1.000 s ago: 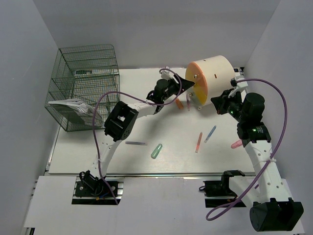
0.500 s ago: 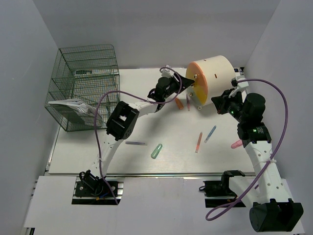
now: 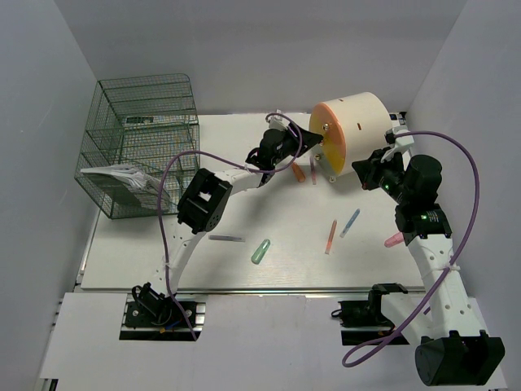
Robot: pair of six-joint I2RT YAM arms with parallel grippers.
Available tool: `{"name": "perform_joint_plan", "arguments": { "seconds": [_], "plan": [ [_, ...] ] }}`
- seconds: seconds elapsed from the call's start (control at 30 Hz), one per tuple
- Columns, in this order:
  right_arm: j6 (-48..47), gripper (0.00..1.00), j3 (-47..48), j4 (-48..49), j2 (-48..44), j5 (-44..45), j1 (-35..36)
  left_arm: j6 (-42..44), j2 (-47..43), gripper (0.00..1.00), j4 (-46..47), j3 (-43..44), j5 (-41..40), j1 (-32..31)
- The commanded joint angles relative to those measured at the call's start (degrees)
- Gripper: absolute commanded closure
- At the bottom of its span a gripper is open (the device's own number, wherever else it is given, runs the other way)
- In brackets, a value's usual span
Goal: Organize the desk
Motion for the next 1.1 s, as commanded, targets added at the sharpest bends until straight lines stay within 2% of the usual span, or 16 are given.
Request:
{"name": "perform_joint_plan", "arguments": {
  "seconds": [0.0, 0.27, 0.67, 0.77, 0.9, 1.07],
  "plan": [
    [-0.65, 1.00, -0.47, 2.70, -0.38, -0.05, -0.35, -0.95, -0.31, 0.49, -0.25, 1.28, 1.64, -0.03],
    [-0.65, 1.00, -0.47, 2.78, -0.29, 0.04, -0.34, -2.09, -0.75, 0.44, 1.42, -0.57, 2.70, -0.03],
    [-0.91, 1.00, -0.56, 2.78, -0.29, 0.12, -0.43, -3.85, 0.13, 0.47, 1.59, 0.04, 3.67, -0.03],
    [-1.00, 1.00, -0.56, 2.78, -0.21, 0.30, -0.43, -4.47, 0.48, 0.50, 1.59, 0.31, 4.20, -0.56],
    [-1.00, 1.00, -0.65, 2.96, -0.21, 0.30, -0.43, -5.34, 0.66, 0.66, 2.55, 0.14, 4.55, -0.56],
    [-1.00, 1.00, -0.74, 2.78, -0.03, 0.12, -0.52, -5.96, -0.74, 0.75, 3.96, -1.53, 4.64, -0.56]
  ]
}}
